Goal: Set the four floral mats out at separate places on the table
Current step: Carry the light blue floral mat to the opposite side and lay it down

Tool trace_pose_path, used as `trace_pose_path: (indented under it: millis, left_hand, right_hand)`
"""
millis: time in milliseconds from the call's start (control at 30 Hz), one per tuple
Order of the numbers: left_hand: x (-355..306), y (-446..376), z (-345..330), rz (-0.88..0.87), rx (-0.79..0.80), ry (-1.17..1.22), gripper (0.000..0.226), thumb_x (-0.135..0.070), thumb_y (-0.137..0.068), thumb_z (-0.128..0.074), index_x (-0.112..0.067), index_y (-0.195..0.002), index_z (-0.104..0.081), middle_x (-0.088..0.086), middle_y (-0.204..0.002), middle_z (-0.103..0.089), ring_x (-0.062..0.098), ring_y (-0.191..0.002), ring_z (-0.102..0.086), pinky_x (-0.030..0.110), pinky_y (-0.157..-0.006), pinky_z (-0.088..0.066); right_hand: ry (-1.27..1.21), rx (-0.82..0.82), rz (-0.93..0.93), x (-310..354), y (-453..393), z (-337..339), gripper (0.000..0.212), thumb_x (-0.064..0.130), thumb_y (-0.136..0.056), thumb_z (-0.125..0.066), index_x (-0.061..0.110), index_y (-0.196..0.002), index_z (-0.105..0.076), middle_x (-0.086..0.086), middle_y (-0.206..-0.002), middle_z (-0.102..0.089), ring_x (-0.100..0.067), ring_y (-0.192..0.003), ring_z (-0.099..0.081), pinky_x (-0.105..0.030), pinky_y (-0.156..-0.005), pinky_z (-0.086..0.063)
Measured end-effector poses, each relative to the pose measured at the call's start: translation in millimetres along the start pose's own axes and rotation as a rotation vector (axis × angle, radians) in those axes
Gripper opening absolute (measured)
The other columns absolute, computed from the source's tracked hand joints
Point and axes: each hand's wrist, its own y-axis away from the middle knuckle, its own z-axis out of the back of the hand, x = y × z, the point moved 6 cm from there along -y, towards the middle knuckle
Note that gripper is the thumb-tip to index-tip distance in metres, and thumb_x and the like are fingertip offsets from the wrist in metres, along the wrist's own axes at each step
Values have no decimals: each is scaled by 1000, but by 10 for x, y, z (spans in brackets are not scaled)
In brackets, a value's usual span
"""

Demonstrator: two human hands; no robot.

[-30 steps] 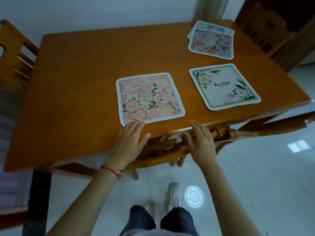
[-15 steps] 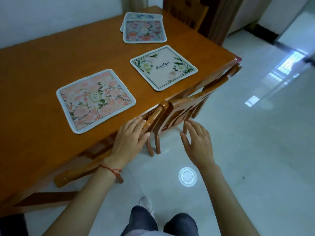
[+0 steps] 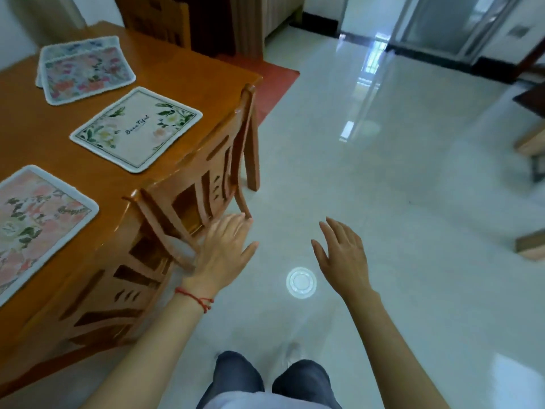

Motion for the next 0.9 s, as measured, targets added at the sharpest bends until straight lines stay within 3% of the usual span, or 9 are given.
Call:
trace_pose_path:
  millis: [333, 467, 700, 900]
  left_hand:
    - [-1147, -730, -547, -212, 99, 7, 55, -43, -87, -36, -2, -113, -62, 18, -111, -66, 35, -104, -62, 47, -85, -51]
    - [-1392, -1036, -668, -274, 107, 15, 61, -48, -94, -25, -4, -112, -62, 17, -112, -66, 33, -103, -63, 44, -85, -50]
    - [-1529, -1878, -789, -338, 102, 9, 71, -50, -96, -10, -5, -112, -63, 16, -111, -66, 32, -102, -63, 42, -84, -51]
    - [-1454, -2915, -795, -374, 83, 16, 72, -49, -97, -9, -2, -111, -63, 18, -111, -66, 33, -101, -63, 43, -82, -51]
  right_hand:
    - [97, 32, -287, -1362, 337, 221, 67, 45, -97, -11, 5, -107, -64, -15, -111, -66, -32, -98, -65, -42, -81, -52]
    - [109, 33, -366, -1657, 277, 224, 69, 46, -97, -9, 5, -108, -63, -15, -112, -66, -32, -99, -64, -41, -83, -51]
    - [126, 57, -423, -2054, -295, 111, 61, 45, -96, -17, 6, -109, -63, -14, -113, -66, -31, -100, -64, -41, -84, -51]
    - [128, 52, -434, -2350, -1164, 72, 68, 46, -97, -10, 6, -110, -63, -14, -113, -66, -30, -101, -64, -40, -85, -51]
